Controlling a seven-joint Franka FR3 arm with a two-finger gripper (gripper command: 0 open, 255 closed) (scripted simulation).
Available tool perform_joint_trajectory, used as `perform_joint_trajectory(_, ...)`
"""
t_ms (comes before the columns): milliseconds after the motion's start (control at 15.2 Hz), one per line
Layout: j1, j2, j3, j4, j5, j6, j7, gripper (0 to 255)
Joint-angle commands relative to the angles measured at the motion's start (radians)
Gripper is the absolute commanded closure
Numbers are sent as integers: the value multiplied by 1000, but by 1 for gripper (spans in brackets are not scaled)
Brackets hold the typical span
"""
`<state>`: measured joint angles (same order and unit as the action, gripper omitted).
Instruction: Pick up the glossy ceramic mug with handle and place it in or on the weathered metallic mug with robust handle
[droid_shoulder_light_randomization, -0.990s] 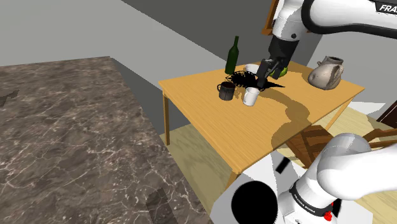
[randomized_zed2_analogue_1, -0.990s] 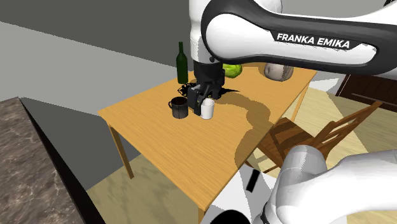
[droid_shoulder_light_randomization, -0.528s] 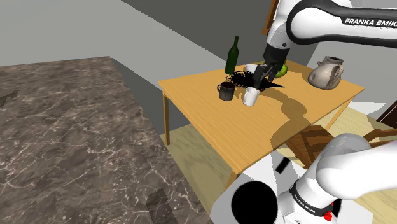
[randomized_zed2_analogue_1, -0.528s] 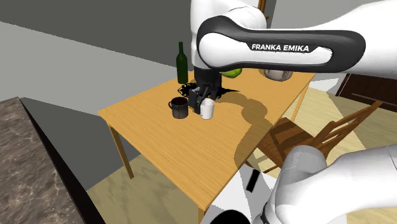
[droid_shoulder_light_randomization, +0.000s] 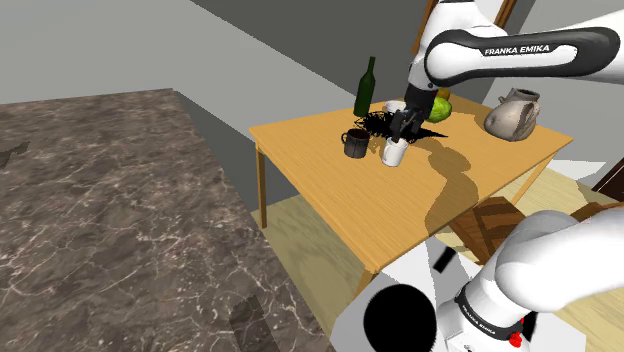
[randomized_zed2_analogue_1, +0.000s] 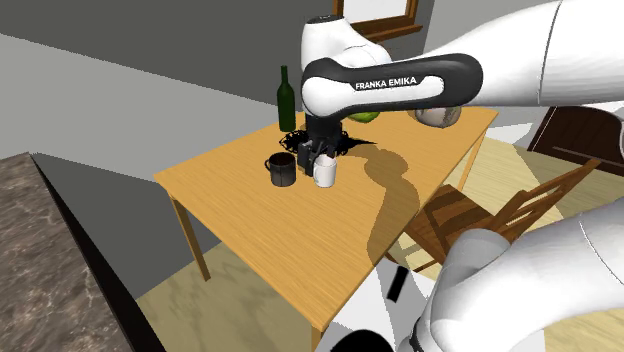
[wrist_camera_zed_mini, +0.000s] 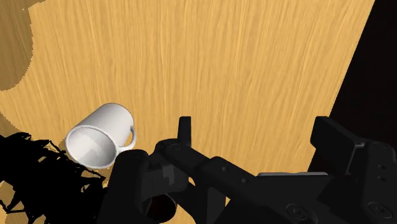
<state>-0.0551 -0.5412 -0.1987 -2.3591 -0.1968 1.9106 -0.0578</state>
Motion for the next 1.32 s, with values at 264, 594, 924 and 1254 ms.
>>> perform_joint_trajectory(264,-16,192,-106,50,6,156,-104,0)
perform_joint_trajectory(594,-22,369,-180,126,60,258,-204,0)
perform_joint_trajectory(924,-40,563,-232,235,162,333,-324,0)
perform_joint_trajectory(1254,-81,730,-241,340,267,377,-425,0)
